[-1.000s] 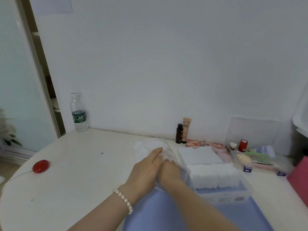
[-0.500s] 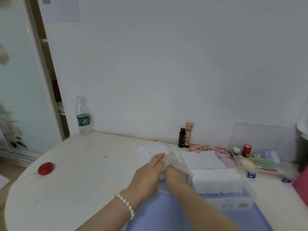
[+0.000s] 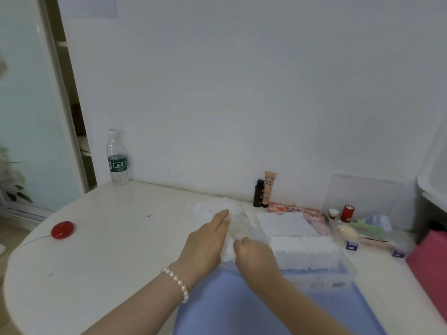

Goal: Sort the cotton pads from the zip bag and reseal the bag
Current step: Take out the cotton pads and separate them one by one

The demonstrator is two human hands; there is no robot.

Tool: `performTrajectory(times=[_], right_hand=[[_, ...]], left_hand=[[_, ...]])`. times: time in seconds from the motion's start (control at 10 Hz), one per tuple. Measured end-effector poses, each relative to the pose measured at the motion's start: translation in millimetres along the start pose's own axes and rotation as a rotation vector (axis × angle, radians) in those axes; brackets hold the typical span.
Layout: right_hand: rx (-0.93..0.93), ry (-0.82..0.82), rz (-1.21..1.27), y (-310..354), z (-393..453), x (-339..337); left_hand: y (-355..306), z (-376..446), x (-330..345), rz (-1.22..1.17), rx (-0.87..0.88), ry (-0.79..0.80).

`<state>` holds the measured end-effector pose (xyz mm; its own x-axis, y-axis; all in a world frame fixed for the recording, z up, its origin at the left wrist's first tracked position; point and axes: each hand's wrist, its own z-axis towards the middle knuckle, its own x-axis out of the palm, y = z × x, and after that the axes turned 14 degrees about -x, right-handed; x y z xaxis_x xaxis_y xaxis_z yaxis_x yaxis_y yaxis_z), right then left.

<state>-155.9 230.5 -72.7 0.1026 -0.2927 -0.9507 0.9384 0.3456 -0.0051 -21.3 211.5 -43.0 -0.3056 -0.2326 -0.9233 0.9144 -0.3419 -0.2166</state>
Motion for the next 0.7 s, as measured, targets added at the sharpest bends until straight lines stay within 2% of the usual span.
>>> performTrajectory(times=[0.1,0.2,0.3,0.4,0.5,0.6,0.7], right_hand=[[-0.017,-0.069,-0.065,-6.8,-23.7,-12.7],[0.122,-0.18,0.216,-9.1,-45.1,-29.1],[0.245,-0.335,0.621,-16.6,-61.1,-40.2],[0.407,-0.416,0.885,-25.0,-70.0,-46.6],[0.544,-0.413,1.062,-32.9,-74.6,-50.5],[0.618,-0.385,1.278,-36.7,-79.5,-53.3],[0.649,-0.386,1.55,-39.1,-85.5,-57.8]], left_hand=[[-0.6,-6.6,3.8,-0.028,0.036,-0.013],[-0.1,-12.9,6.8,-0.095,0.118,-0.083],[-1.7,-18.7,9.1,-0.093,0.054,-0.044],[-2.9,-21.4,4.6,-0.177,0.116,-0.205],[-3.6,-21.7,3.0,-0.318,0.134,-0.29],[-11.4,-24.4,-6.0,-0.517,0.044,-0.291],[-24.3,-29.4,-17.3,-0.755,-0.073,-0.228]])
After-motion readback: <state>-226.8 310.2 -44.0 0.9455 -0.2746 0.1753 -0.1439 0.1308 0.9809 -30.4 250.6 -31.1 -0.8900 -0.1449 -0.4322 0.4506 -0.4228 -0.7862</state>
